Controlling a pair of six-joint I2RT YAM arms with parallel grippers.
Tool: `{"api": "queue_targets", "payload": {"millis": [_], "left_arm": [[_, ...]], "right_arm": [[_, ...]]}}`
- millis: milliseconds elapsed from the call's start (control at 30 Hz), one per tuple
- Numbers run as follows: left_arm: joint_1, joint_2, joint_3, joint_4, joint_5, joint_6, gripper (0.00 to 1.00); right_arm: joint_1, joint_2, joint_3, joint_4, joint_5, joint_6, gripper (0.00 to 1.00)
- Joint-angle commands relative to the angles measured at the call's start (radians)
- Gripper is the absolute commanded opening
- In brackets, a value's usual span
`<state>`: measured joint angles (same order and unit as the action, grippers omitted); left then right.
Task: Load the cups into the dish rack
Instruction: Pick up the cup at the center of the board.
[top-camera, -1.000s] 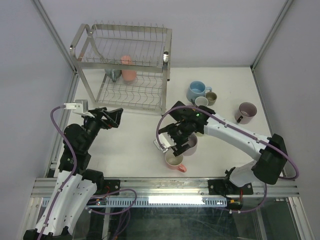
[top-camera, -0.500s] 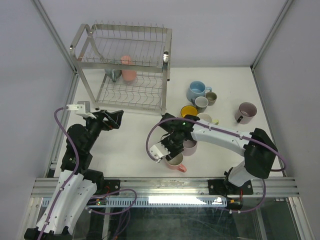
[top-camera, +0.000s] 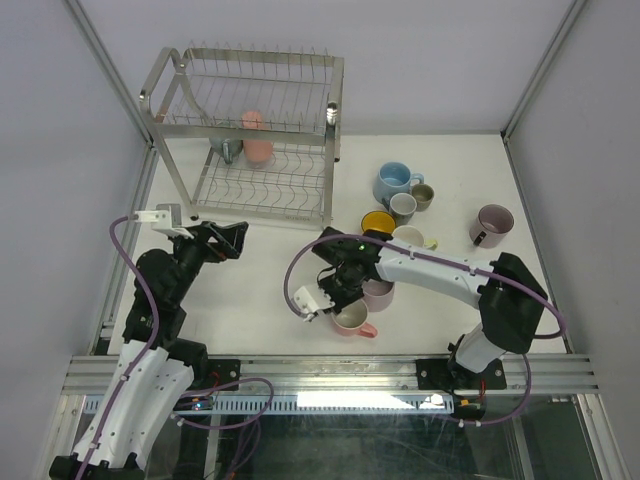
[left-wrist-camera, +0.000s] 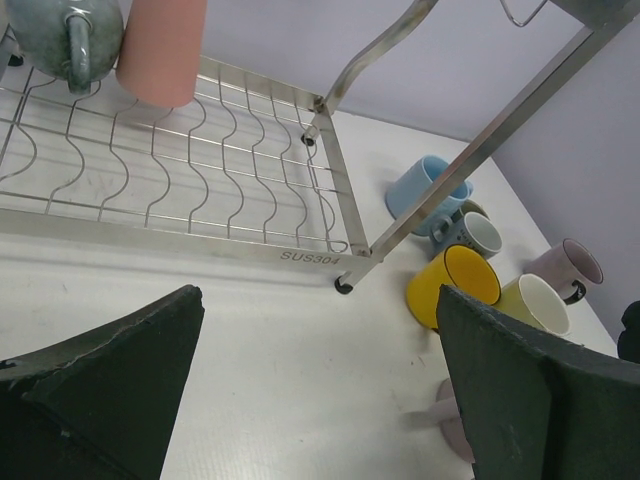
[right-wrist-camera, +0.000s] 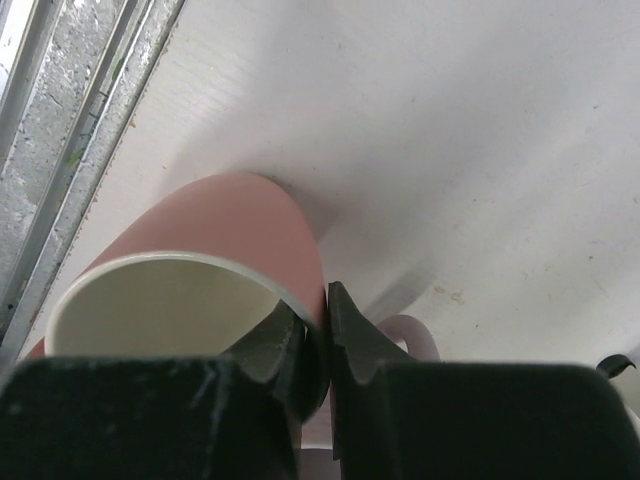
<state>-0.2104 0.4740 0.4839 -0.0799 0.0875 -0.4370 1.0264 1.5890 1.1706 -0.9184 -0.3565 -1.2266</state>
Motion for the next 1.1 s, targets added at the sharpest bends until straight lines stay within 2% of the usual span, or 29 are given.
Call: {"api": "queue_targets", "payload": {"millis": [0, 200, 433, 700, 800, 933, 1000, 1067], "left_arm": [[-0.004, -0.018, -0.016, 0.056, 0.046, -0.033, 0.99], [-0.005, -0.023, -0.056, 0.152, 0.141, -0.104, 0.99], [-0.004, -0.018, -0.121, 0.371, 0.262, -0.229, 0.99], [-0.005, 0.033, -0.187, 0.672, 0.355, -0.407, 0.99], [-0.005, 0.091, -0.217, 0.841, 0.387, -0.513, 0.99], [-0.021, 0.197, -0.237, 0.98, 0.41, -0.597, 0.98], [-0.065, 0.236, -0.237, 1.019, 0.394, -0.606, 0.98], [-0.135, 0.272, -0.236, 1.049, 0.35, -0.59, 0.98]], "right_arm": [[-0.001, -0.024, 0.1, 0.004, -0.09, 0.074, 0.0], [-0.087, -0.049, 0.205, -0.079, -0.311, 0.116, 0.0], [-0.231, -0.104, 0.288, -0.181, -0.597, 0.091, 0.0], [-0.49, -0.198, 0.318, -0.233, -0.849, 0.071, 0.0], [-0.606, -0.261, 0.275, -0.126, -0.921, 0.18, 0.0], [-0.776, -0.347, 0.166, 0.158, -1.05, 0.472, 0.0], [-0.863, -0.357, 0.138, 0.234, -1.108, 0.569, 0.0], [-0.918, -0.375, 0.085, 0.396, -1.139, 0.744, 0.0]]}}
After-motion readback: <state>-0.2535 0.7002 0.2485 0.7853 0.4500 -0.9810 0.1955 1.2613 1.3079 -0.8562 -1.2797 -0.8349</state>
